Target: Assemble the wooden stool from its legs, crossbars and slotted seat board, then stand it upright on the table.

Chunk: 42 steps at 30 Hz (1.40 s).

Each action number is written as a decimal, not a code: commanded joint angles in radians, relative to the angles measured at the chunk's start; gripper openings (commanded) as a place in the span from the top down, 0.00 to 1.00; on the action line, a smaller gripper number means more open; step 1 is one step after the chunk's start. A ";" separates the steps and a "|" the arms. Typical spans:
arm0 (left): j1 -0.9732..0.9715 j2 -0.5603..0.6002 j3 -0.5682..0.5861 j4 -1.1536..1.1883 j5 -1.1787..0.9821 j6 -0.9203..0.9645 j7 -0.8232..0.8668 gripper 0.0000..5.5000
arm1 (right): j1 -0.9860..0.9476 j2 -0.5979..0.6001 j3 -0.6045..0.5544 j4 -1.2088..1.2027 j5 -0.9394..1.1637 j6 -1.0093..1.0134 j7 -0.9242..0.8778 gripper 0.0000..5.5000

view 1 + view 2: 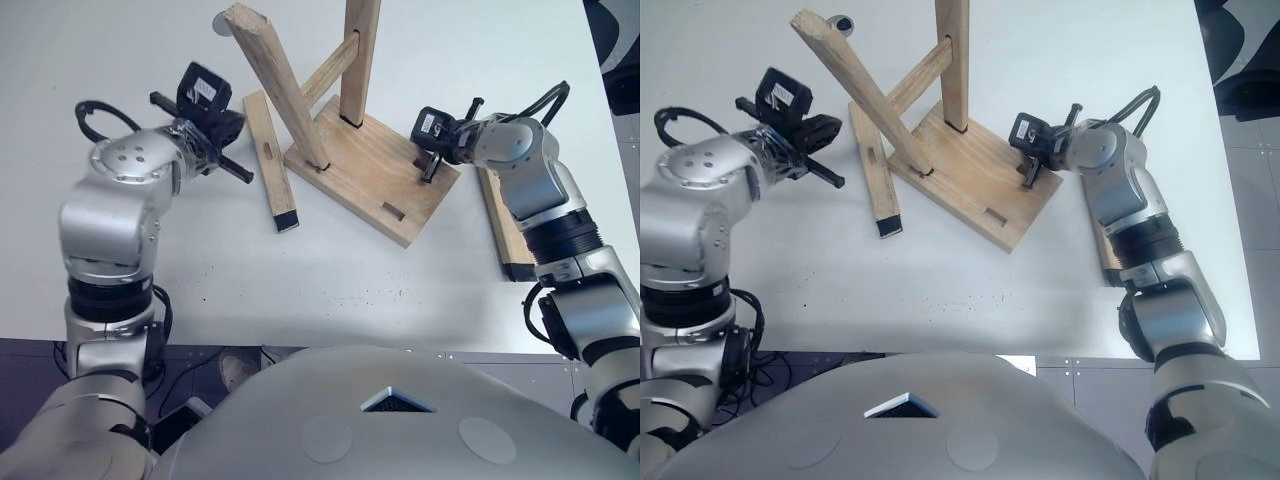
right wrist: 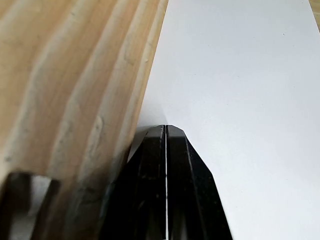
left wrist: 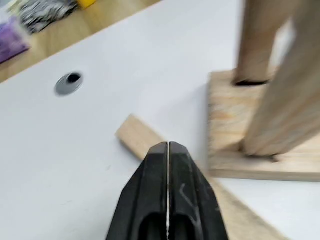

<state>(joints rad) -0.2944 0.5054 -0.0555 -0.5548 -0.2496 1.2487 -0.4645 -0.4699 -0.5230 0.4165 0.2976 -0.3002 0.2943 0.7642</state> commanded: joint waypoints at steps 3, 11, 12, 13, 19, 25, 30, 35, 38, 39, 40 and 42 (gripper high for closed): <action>0.068 -0.115 -0.089 0.019 -0.123 0.117 -0.026 1.00 | 0.026 0.025 0.032 0.006 -0.012 0.054 0.028 1.00; 0.043 -0.055 -0.333 0.134 -0.034 -0.029 0.005 1.00 | 0.016 0.028 0.051 0.001 -0.014 0.065 0.047 1.00; 0.029 -0.061 -0.363 0.182 0.002 -0.082 0.022 1.00 | 0.017 0.026 0.055 -0.006 -0.015 0.066 0.052 1.00; -0.005 -0.079 -0.412 0.268 0.058 -0.169 0.040 1.00 | 0.023 0.025 0.057 -0.020 -0.013 0.072 0.059 1.00; -0.097 -0.220 -0.477 0.565 0.200 -0.408 0.116 1.00 | 0.014 0.059 0.074 -0.062 -0.004 0.111 0.074 1.00; -0.062 -0.245 -0.414 0.598 0.223 -0.489 0.120 1.00 | 0.007 0.139 0.035 -0.081 0.005 0.187 -0.027 1.00; -0.104 -0.267 -0.244 0.630 0.216 -0.588 0.181 1.00 | 0.004 0.151 -0.107 -0.169 0.063 0.289 -0.098 0.90; -0.042 -0.247 -0.077 0.552 0.215 -0.700 0.257 1.00 | -0.032 0.074 -0.367 -0.271 0.185 0.407 -0.137 0.76; 0.039 -0.287 0.007 0.463 0.207 -0.736 0.329 1.00 | -0.050 0.056 -0.510 -0.255 0.279 0.479 -0.150 0.65; 0.070 -0.306 0.031 0.429 0.205 -0.744 0.358 1.00 | -0.040 0.028 -0.542 -0.220 0.289 0.487 -0.155 0.63; 0.097 -0.323 0.045 0.401 0.205 -0.745 0.379 1.00 | -0.032 0.008 -0.565 -0.184 0.299 0.492 -0.157 0.60; 0.159 -0.322 0.090 0.332 0.194 -0.746 0.390 1.00 | 0.054 -0.022 -0.598 -0.198 0.300 0.540 -0.175 0.54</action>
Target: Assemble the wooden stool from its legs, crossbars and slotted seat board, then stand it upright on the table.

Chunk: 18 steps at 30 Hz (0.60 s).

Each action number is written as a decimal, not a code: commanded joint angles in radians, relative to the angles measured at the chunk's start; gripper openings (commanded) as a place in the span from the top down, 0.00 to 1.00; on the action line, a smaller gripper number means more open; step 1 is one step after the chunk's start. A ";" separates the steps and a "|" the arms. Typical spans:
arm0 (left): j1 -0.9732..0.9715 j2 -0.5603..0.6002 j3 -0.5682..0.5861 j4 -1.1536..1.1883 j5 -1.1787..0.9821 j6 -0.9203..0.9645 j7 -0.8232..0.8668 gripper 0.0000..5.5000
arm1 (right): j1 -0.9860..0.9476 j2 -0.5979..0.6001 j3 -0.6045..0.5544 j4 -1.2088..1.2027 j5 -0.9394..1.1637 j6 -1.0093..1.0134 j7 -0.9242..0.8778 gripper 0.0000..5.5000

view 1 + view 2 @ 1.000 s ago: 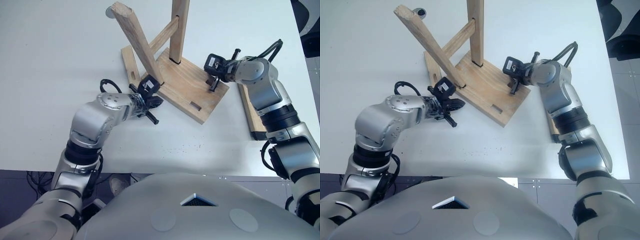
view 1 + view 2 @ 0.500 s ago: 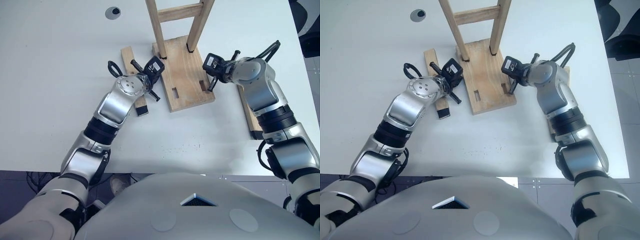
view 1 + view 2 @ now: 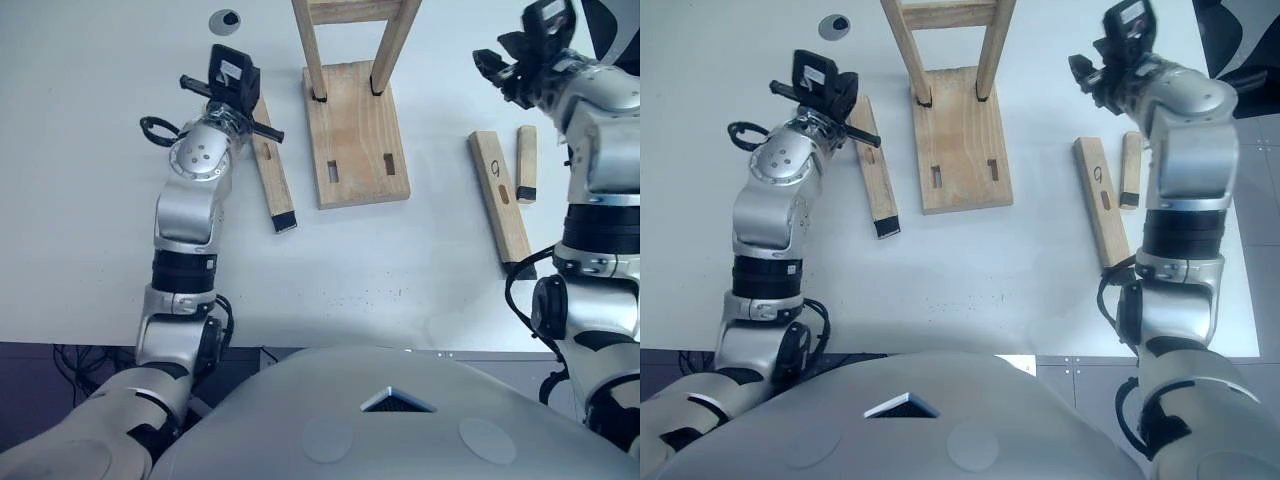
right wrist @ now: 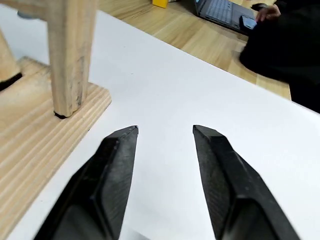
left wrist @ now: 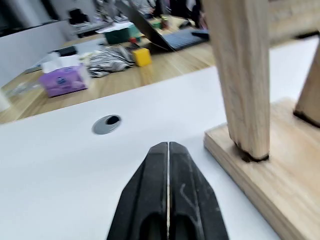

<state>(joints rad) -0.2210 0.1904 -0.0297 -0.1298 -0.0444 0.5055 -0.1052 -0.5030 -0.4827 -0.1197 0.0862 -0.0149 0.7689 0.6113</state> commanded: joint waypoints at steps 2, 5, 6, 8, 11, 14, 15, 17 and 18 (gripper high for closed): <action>0.128 -0.005 0.134 -0.157 -0.029 0.005 0.049 1.00 | 0.133 -0.083 -0.074 -0.009 0.036 0.133 -0.017 0.48; 0.155 0.018 0.154 -0.167 -0.028 -0.031 0.026 1.00 | 0.173 -0.120 -0.038 -0.026 0.036 0.138 0.000 0.38; 0.143 0.008 0.146 -0.144 -0.022 -0.049 0.033 1.00 | 0.199 -0.132 -0.042 -0.025 0.032 0.128 -0.006 0.37; 0.119 -0.033 0.137 -0.151 -0.049 -0.050 0.035 1.00 | 0.249 -0.148 -0.062 -0.041 0.032 0.136 -0.018 0.37; 0.143 0.002 0.123 -0.156 -0.039 -0.072 -0.005 1.00 | 0.311 -0.147 -0.046 -0.046 0.031 0.157 -0.036 0.37; 0.142 0.021 0.173 -0.155 -0.052 -0.074 -0.005 1.00 | 0.359 -0.149 -0.052 -0.019 0.035 0.147 -0.041 0.37; 0.137 0.024 0.179 -0.153 -0.054 -0.076 -0.005 1.00 | 0.368 -0.153 -0.045 -0.016 0.041 0.151 -0.031 0.37; 0.124 0.031 0.179 -0.142 -0.045 -0.086 -0.005 1.00 | 0.392 -0.160 -0.025 -0.020 0.063 0.183 0.006 0.42; 0.114 0.021 0.188 -0.142 -0.058 -0.088 -0.003 1.00 | 0.411 -0.163 -0.017 -0.018 0.072 0.195 0.017 0.47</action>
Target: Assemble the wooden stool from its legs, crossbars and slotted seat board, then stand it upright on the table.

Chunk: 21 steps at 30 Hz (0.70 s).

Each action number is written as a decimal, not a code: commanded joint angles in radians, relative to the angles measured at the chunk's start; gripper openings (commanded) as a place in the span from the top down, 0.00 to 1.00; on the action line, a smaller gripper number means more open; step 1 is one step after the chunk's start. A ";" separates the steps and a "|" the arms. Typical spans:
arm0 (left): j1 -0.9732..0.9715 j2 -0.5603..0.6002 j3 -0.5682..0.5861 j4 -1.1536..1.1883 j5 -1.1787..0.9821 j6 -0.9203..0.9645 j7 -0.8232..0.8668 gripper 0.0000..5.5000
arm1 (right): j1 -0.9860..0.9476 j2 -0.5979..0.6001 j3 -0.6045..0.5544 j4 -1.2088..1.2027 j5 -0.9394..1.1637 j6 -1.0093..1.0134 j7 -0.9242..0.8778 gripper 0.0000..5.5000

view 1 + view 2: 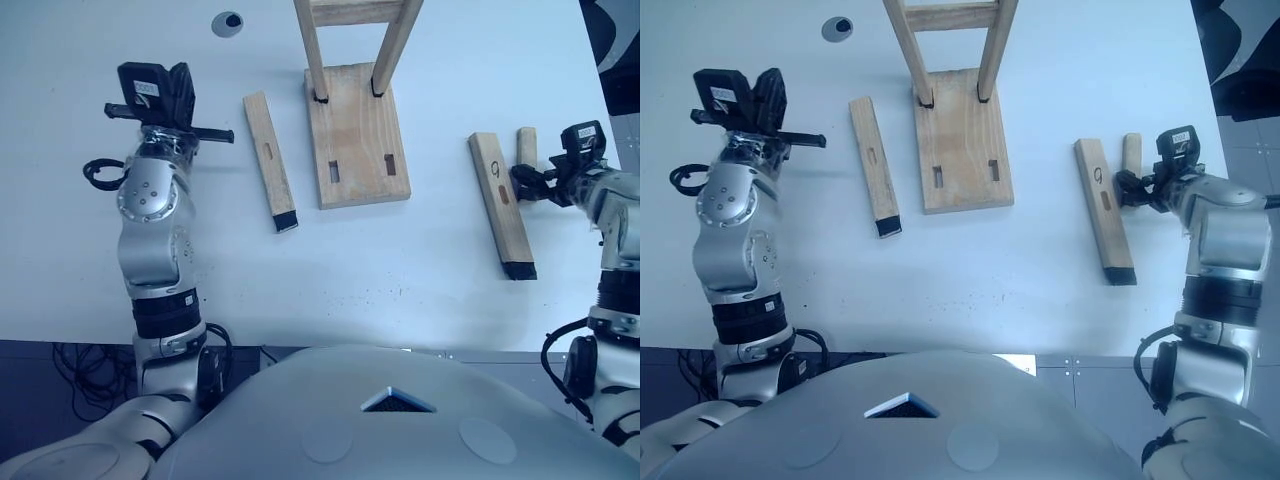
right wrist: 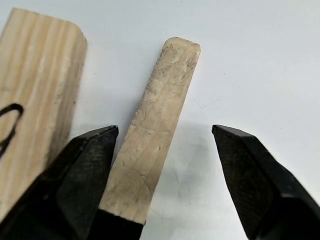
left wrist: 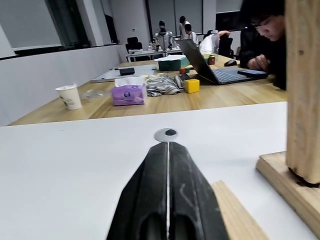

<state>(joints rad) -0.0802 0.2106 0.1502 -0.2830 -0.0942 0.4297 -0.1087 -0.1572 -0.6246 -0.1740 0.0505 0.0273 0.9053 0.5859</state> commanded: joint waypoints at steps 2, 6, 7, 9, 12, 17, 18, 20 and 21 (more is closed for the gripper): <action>-0.049 -0.028 0.042 -0.017 -0.056 -0.003 0.016 1.00 | 0.116 -0.032 0.042 0.004 0.049 0.091 0.054 0.51; -0.058 -0.055 0.080 -0.058 -0.114 0.022 0.033 1.00 | 0.122 -0.048 0.031 0.139 0.046 0.002 0.038 0.62; -0.065 -0.057 0.080 -0.053 -0.125 0.024 0.029 1.00 | 0.116 -0.045 0.023 0.181 0.048 -0.020 0.030 0.65; -0.077 -0.061 0.070 -0.041 -0.133 0.022 0.025 1.00 | 0.091 -0.031 0.006 0.245 0.058 -0.067 0.018 0.71; -0.085 -0.061 0.064 -0.029 -0.146 0.020 0.016 1.00 | 0.048 0.006 -0.052 0.279 0.103 -0.146 -0.015 0.76; -0.136 -0.044 0.096 -0.055 -0.256 0.051 -0.040 0.87 | -0.080 0.090 -0.145 0.070 0.168 -0.288 -0.149 0.76; -0.159 -0.041 0.098 -0.072 -0.303 0.074 -0.061 0.84 | -0.128 0.119 -0.147 0.007 0.164 -0.344 -0.192 0.76; -0.228 -0.030 0.096 -0.109 -0.438 0.143 -0.126 0.78 | -0.188 0.185 -0.109 -0.154 0.143 -0.476 -0.268 0.76; -0.274 -0.023 0.088 -0.128 -0.517 0.174 -0.174 0.76 | -0.189 0.216 -0.065 -0.260 0.113 -0.565 -0.296 0.76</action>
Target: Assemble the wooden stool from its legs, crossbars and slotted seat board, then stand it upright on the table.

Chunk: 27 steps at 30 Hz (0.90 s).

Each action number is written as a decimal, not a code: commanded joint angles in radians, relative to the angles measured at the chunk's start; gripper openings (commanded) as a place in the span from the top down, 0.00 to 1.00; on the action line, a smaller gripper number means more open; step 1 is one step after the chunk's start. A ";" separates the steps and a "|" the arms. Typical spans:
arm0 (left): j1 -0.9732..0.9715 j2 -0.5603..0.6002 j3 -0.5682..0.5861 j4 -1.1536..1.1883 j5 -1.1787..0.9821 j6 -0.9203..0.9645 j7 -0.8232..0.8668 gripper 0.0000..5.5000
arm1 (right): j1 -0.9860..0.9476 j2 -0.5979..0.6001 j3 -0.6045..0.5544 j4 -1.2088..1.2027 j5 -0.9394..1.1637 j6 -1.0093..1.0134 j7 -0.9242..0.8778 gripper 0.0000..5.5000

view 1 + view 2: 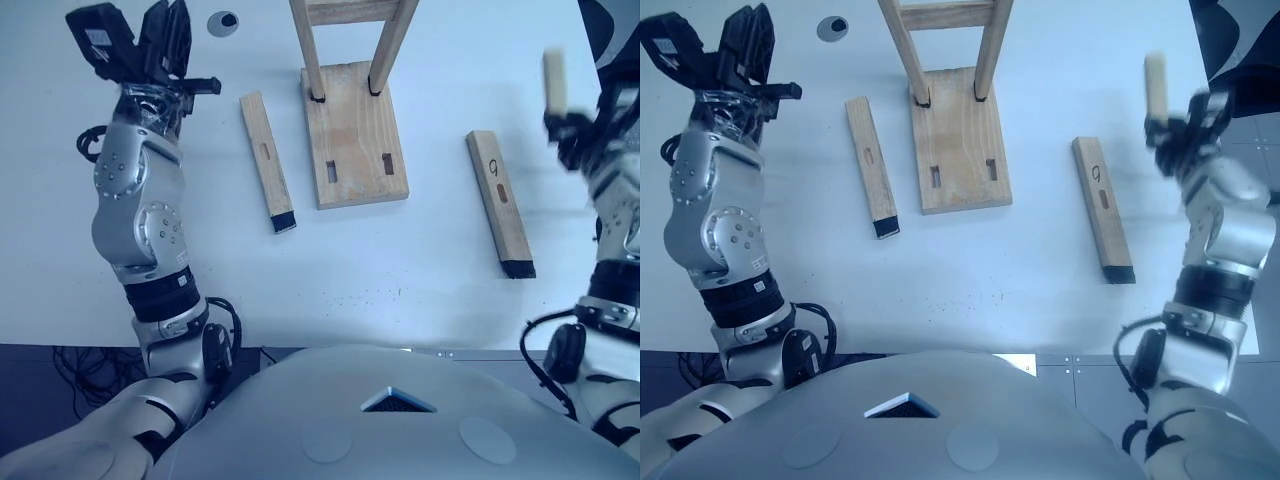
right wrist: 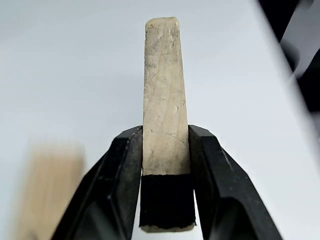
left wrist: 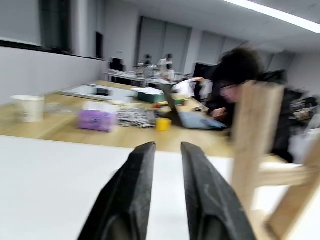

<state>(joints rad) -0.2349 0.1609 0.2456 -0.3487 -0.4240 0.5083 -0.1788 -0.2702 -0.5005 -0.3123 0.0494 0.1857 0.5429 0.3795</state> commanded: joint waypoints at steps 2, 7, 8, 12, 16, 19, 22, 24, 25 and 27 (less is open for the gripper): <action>-0.209 0.045 -0.027 -0.091 -0.314 0.155 -0.172 0.70 | -0.055 0.142 0.200 -0.418 -0.108 -0.321 -0.109 0.76; -0.432 0.120 -0.079 0.003 -0.453 0.288 -0.275 0.58 | -0.056 0.328 0.455 -0.467 -0.173 -0.428 -0.167 0.76; -0.447 0.126 -0.099 0.013 -0.455 0.300 -0.289 0.54 | -0.049 0.351 0.470 -0.447 -0.183 -0.452 -0.182 0.76; -0.470 0.143 -0.125 0.052 -0.459 0.321 -0.310 0.46 | -0.067 0.388 0.495 -0.388 -0.199 -0.512 -0.189 0.76; -0.472 0.115 -0.108 0.103 -0.466 0.304 -0.292 0.46 | -0.081 0.371 0.499 -0.359 -0.200 -0.564 -0.159 0.76; -0.476 0.107 -0.069 0.147 -0.484 0.299 -0.273 0.46 | -0.086 0.361 0.508 -0.339 -0.199 -0.593 -0.127 0.76; -0.477 0.097 -0.002 0.161 -0.551 0.307 -0.242 0.46 | -0.094 0.347 0.520 -0.310 -0.185 -0.605 -0.078 0.76; -0.474 0.094 0.029 0.165 -0.615 0.325 -0.243 0.49 | -0.089 0.332 0.528 -0.297 -0.178 -0.599 -0.034 0.76; -0.463 0.096 0.031 0.156 -0.638 0.331 -0.249 0.51 | -0.085 0.328 0.528 -0.290 -0.174 -0.598 -0.018 0.76; -0.445 0.098 0.028 0.139 -0.661 0.336 -0.243 0.56 | -0.083 0.327 0.521 -0.280 -0.166 -0.598 0.001 0.76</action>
<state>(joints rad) -0.6964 0.2579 0.2739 -0.1923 -1.0635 0.8280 -0.4254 -0.3443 -0.1679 0.2131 -0.2416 0.0063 -0.0542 0.3593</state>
